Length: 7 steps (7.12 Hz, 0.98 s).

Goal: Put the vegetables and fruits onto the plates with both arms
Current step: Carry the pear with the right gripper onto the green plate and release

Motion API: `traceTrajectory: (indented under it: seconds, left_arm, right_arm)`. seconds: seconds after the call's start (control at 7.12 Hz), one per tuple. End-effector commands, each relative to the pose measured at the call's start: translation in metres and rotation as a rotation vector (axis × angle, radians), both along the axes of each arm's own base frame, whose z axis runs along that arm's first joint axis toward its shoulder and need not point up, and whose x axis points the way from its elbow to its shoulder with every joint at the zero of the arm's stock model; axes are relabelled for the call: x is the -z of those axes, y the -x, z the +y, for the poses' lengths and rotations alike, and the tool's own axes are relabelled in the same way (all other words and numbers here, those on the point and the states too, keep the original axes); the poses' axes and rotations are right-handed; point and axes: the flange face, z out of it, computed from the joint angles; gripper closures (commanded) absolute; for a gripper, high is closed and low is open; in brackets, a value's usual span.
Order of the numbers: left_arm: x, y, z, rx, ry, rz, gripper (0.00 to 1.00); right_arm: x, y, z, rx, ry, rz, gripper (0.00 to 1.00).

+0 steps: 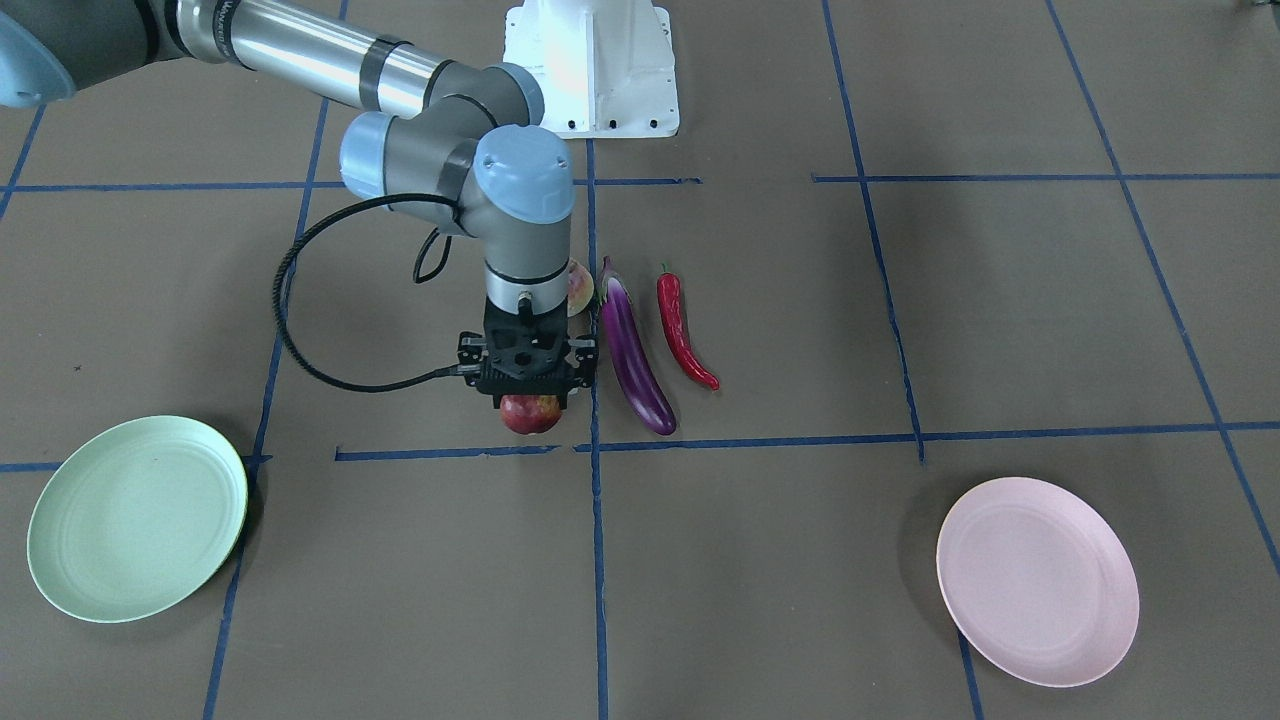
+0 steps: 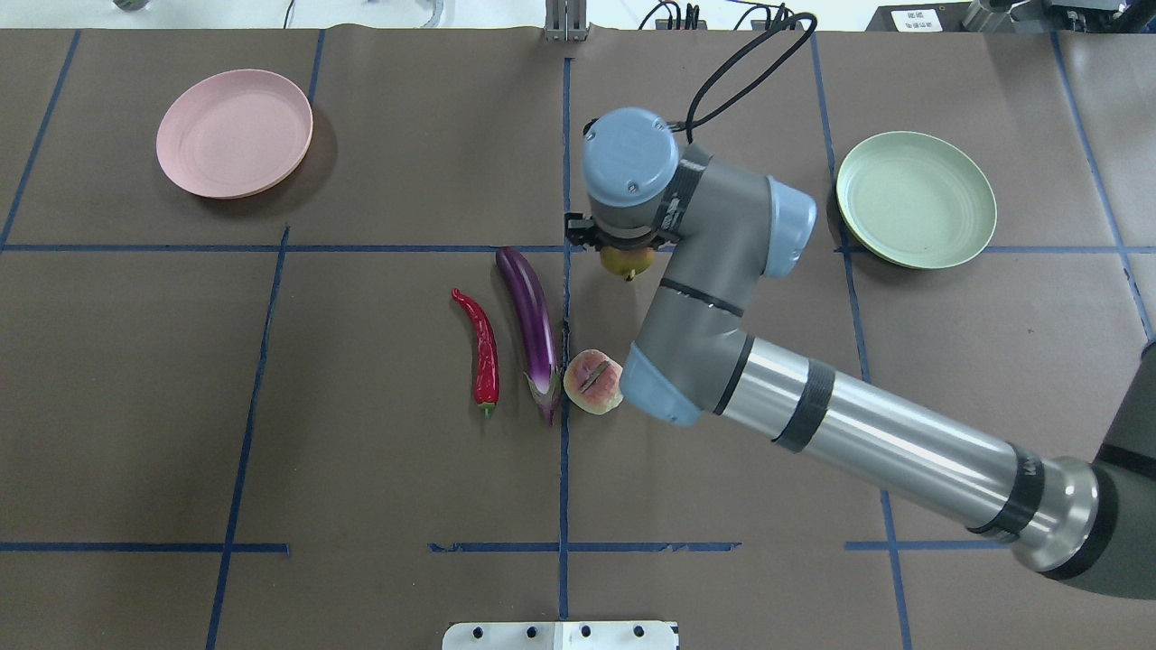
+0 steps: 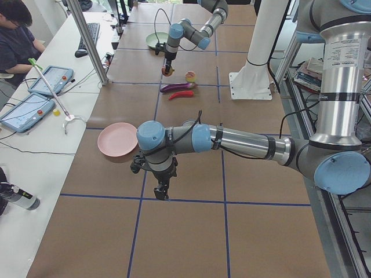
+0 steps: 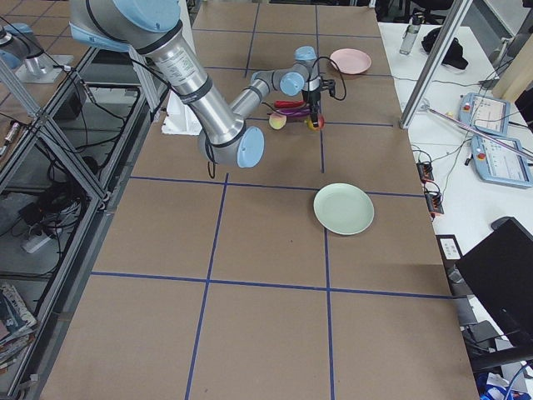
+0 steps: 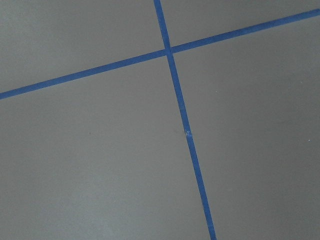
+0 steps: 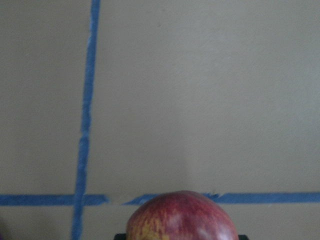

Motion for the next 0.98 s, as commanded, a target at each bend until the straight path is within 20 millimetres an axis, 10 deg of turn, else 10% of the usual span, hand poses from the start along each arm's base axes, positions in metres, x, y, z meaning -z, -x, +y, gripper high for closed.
traceTrajectory:
  seconds: [0.0, 0.42, 0.56, 0.84]
  left_arm:
    - [-0.004, -0.003, 0.000, -0.006, 0.007, -0.001, 0.00]
    - [-0.003, -0.004, 0.000, -0.008, 0.007, 0.001, 0.00]
    - [-0.003, -0.004, 0.000, -0.008, 0.007, 0.001, 0.00]
    - [-0.002, -0.004, 0.000, -0.009, 0.003, -0.001, 0.00]
  right_arm:
    - [-0.092, -0.123, -0.047, 0.104, -0.092, 0.038, 0.83]
    - [-0.284, -0.307, -0.061, 0.277, -0.148, 0.047, 0.81]
    - [-0.312, -0.324, -0.054, 0.299, -0.129, 0.062, 0.76]
    - [-0.337, -0.322, -0.053, 0.305, -0.106, 0.070, 0.16]
